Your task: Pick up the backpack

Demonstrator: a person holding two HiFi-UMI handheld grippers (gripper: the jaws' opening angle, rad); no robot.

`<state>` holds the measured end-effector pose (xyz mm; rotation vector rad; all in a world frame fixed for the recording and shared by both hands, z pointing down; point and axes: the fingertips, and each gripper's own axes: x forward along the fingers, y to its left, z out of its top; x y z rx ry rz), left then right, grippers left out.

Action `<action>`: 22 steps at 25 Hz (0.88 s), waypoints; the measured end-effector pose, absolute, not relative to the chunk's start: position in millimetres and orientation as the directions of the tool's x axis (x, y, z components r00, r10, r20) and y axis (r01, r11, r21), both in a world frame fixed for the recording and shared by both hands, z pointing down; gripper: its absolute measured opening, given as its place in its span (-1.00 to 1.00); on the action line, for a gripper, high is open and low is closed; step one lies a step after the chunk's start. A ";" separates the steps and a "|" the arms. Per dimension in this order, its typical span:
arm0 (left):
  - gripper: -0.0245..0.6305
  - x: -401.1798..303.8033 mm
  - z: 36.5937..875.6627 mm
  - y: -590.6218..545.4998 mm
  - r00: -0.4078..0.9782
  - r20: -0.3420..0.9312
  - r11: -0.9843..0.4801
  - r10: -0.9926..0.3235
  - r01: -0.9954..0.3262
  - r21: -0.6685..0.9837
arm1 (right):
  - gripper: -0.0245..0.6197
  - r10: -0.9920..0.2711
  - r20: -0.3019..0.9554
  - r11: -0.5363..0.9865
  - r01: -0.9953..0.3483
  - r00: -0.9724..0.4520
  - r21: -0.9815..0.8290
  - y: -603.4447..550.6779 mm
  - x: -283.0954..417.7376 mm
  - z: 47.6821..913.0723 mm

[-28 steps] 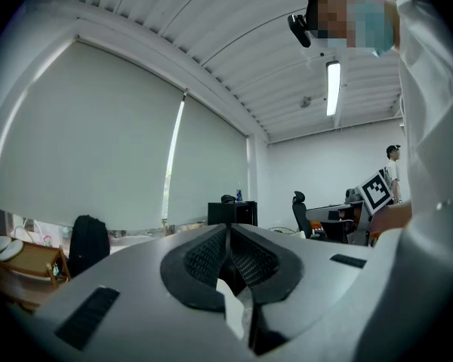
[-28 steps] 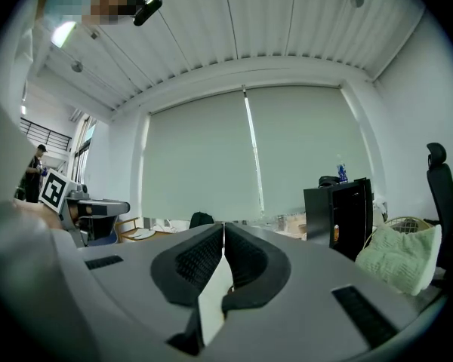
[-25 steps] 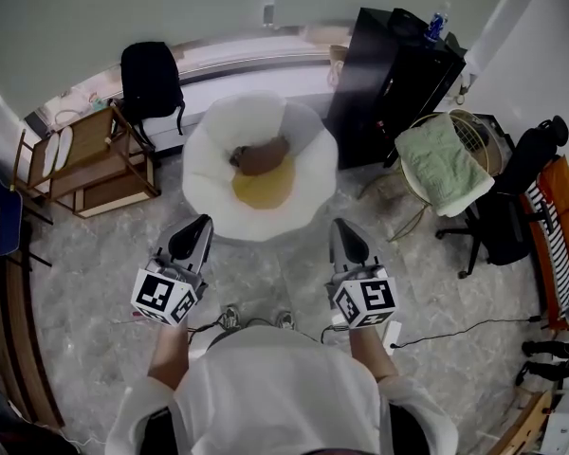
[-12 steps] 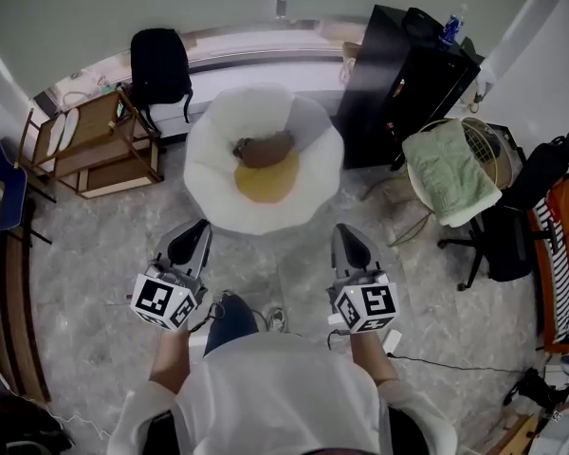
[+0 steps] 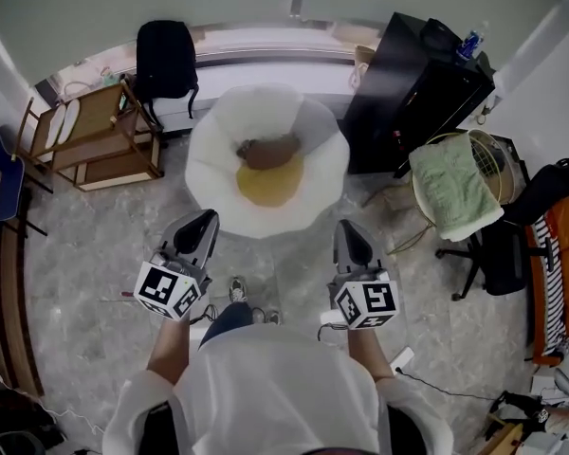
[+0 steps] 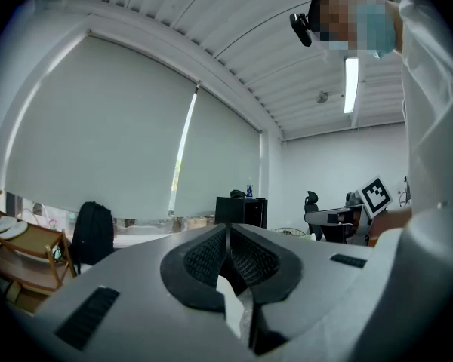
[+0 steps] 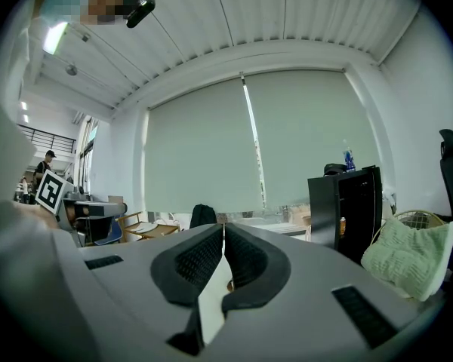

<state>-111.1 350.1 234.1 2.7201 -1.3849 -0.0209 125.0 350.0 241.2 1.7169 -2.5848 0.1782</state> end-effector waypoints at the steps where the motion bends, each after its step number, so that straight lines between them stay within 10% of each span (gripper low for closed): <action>1: -0.79 -110.8 232.9 341.6 0.599 0.023 -0.596 -0.800 -0.799 0.087 | -0.83 -0.919 0.090 0.379 -0.923 -0.384 -0.073 343.7 122.7 239.2; 22: -0.79 -131.0 241.1 202.7 0.711 0.034 -0.707 -0.702 -0.702 0.088 | -0.83 -0.957 0.092 0.270 -0.960 -0.275 -0.071 231.4 86.5 240.7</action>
